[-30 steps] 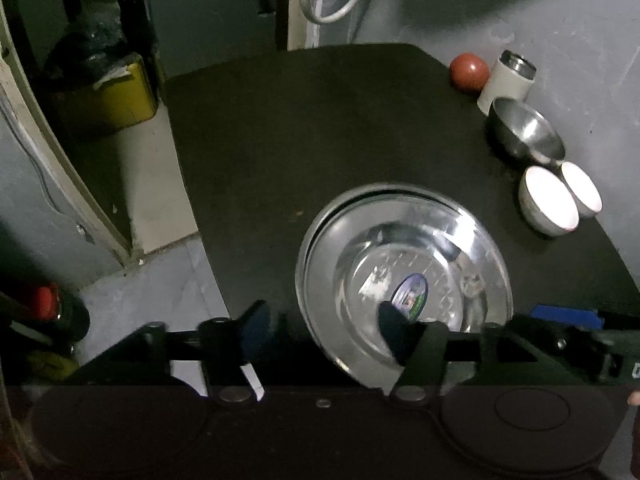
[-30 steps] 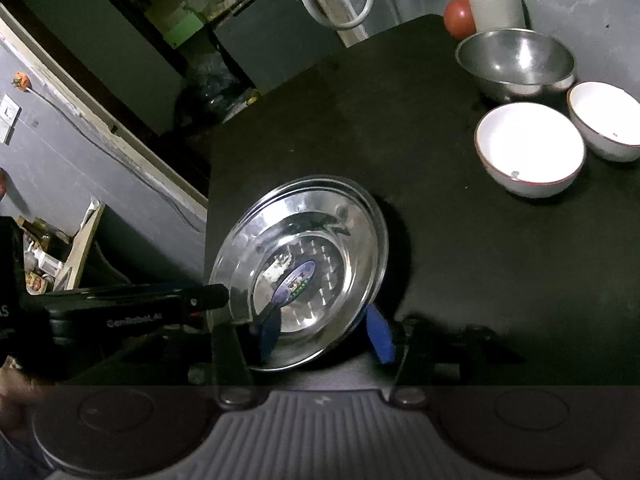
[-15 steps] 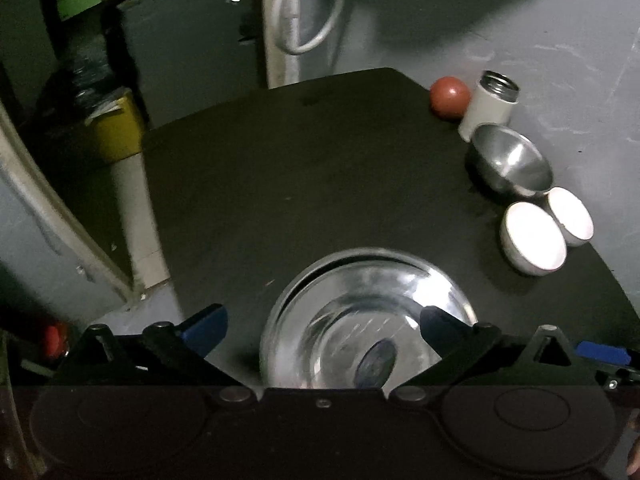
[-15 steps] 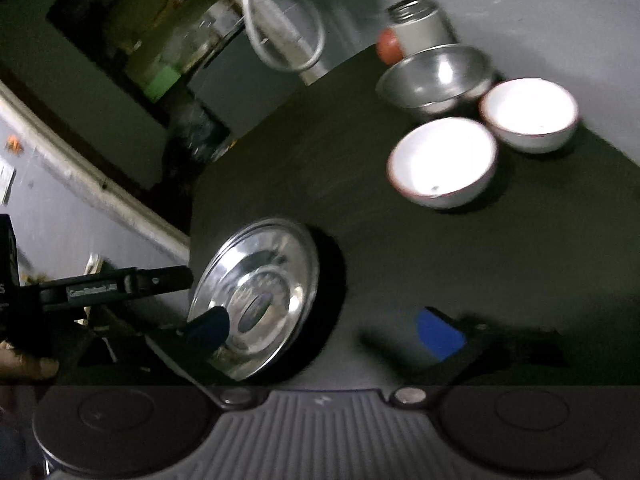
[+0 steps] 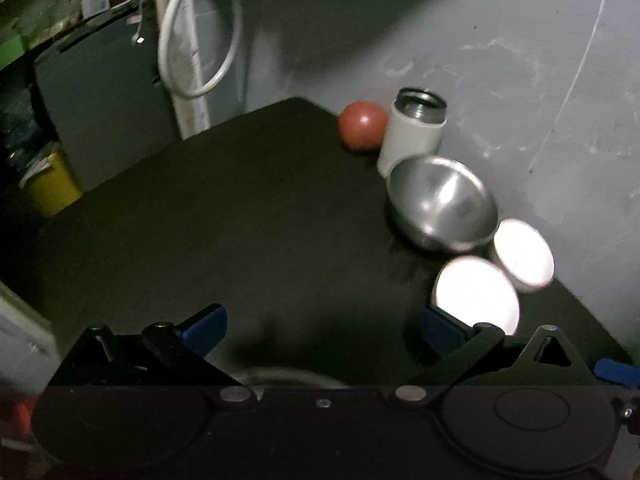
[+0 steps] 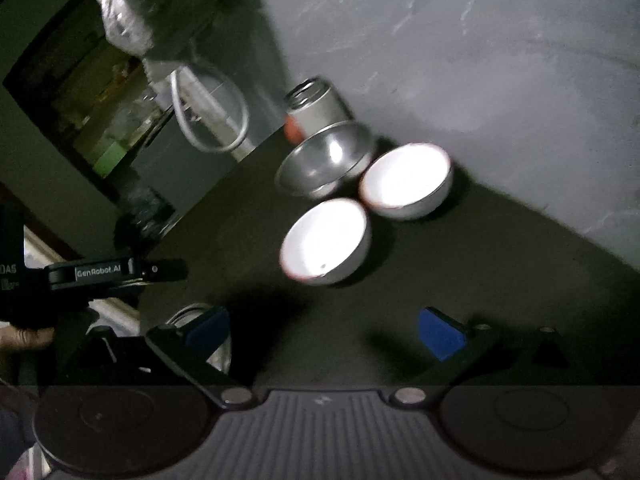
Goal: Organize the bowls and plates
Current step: 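Open both grippers and lift them away from the stacked plates, then move both grippers to the steel bowl rim and close them on it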
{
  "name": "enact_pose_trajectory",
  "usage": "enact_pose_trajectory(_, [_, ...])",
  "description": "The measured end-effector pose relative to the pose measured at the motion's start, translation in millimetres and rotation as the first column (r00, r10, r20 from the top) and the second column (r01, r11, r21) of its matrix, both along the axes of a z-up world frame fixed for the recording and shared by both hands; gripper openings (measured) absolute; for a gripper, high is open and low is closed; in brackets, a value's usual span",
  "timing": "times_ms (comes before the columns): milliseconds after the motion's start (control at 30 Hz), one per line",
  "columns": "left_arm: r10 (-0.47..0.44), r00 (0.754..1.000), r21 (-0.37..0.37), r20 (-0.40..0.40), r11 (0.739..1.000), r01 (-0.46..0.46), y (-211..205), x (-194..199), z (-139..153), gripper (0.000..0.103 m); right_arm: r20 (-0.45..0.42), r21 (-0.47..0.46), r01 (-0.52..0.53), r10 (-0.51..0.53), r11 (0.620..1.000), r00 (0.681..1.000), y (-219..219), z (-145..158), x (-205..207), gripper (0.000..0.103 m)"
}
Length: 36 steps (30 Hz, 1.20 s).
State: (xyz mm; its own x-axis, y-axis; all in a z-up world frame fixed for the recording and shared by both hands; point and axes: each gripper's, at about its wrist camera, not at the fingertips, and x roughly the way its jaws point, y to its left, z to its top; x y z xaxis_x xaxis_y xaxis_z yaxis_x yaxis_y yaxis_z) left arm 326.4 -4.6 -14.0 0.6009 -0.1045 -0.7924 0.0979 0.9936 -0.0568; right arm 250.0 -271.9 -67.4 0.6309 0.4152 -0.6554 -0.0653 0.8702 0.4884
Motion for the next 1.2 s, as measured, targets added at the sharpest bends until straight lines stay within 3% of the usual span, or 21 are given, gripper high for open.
enact_pose_trajectory(300, [-0.040, 0.998, -0.053, 0.053, 0.998, 0.043, -18.3, 55.7, -6.9, 0.102, 0.053, -0.042, 0.069, -0.067, 0.997, 0.996, -5.8, 1.0, 41.7, 0.103])
enact_pose_trajectory(533, [0.018, 1.000, -0.096, 0.022, 0.995, -0.015, -20.0, 94.2, -26.9, 0.102, 0.139, -0.095, 0.054, -0.041, 0.994, 0.989, 7.2, 2.8, 94.2, 0.102])
enact_pose_trajectory(700, [0.035, 0.999, -0.113, -0.005, 0.993, -0.035, -23.8, 101.2, -39.5, 0.102, 0.159, -0.077, 0.071, -0.058, 0.994, 0.986, 9.7, 0.7, 131.2, 0.093])
enact_pose_trajectory(933, [0.070, 0.997, -0.059, -0.030, 0.996, -0.071, -31.5, 108.0, -50.3, 0.102, 0.140, -0.094, 0.116, -0.102, 0.989, 0.985, 14.3, -10.2, 160.0, 0.078])
enact_pose_trajectory(1133, [0.074, 0.996, -0.090, -0.058, 0.993, -0.079, -32.4, 112.5, -55.8, 0.089, 0.100, -0.158, 0.127, -0.112, 0.979, 0.989, 25.4, -20.5, 176.6, 0.056])
enact_pose_trajectory(1200, [0.083, 0.994, -0.098, -0.074, 0.991, -0.090, -32.7, 114.9, -58.4, 0.080, 0.080, -0.179, 0.123, -0.110, 0.976, 0.991, 29.4, -24.7, 181.9, 0.050])
